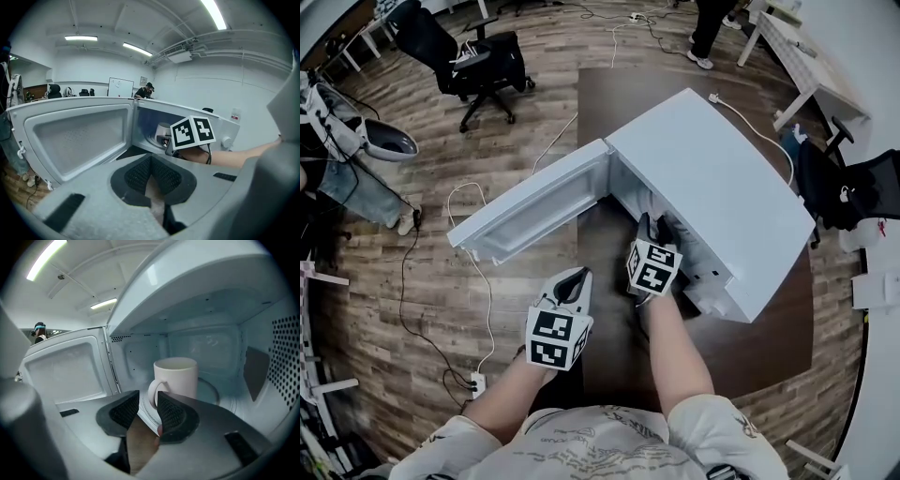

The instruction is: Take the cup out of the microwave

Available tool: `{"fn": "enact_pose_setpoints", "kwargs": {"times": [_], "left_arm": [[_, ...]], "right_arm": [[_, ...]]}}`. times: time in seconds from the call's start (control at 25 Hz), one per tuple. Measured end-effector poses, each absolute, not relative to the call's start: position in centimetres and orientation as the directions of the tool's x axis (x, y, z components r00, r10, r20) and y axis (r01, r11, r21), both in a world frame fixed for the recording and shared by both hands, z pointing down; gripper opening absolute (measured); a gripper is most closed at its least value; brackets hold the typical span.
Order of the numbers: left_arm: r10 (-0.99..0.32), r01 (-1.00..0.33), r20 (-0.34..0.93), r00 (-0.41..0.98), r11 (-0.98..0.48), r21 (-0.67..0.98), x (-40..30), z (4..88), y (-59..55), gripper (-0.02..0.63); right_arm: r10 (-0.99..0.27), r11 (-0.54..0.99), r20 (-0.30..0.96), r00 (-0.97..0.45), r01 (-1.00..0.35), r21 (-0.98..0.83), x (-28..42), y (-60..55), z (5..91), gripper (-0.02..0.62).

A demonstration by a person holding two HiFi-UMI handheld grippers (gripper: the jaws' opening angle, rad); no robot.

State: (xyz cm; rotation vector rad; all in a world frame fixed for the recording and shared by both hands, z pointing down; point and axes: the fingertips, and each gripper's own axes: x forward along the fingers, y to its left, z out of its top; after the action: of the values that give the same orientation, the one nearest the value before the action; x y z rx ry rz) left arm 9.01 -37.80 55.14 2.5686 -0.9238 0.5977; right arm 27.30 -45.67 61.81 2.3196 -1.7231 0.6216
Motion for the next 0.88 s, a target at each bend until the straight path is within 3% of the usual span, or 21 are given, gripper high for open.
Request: {"fn": "enact_pose_setpoints", "kwargs": {"times": [0.52,0.88], "left_arm": [[-0.497,-0.662,0.526,0.690,-0.728,0.180,9.4,57.0,-37.8,0.014],[-0.507,-0.675,0.537,0.675,-0.717,0.172,8.7,57.1,-38.3,0.014]], "right_arm": [[-0.869,-0.247,0.420,0.262,-0.965,0.091,27.3,-47.8,62.5,0.119],[-0.874,-0.260,0.378,0.304,-0.952,0.164,27.7,-48.5,62.0,0.034]]}}
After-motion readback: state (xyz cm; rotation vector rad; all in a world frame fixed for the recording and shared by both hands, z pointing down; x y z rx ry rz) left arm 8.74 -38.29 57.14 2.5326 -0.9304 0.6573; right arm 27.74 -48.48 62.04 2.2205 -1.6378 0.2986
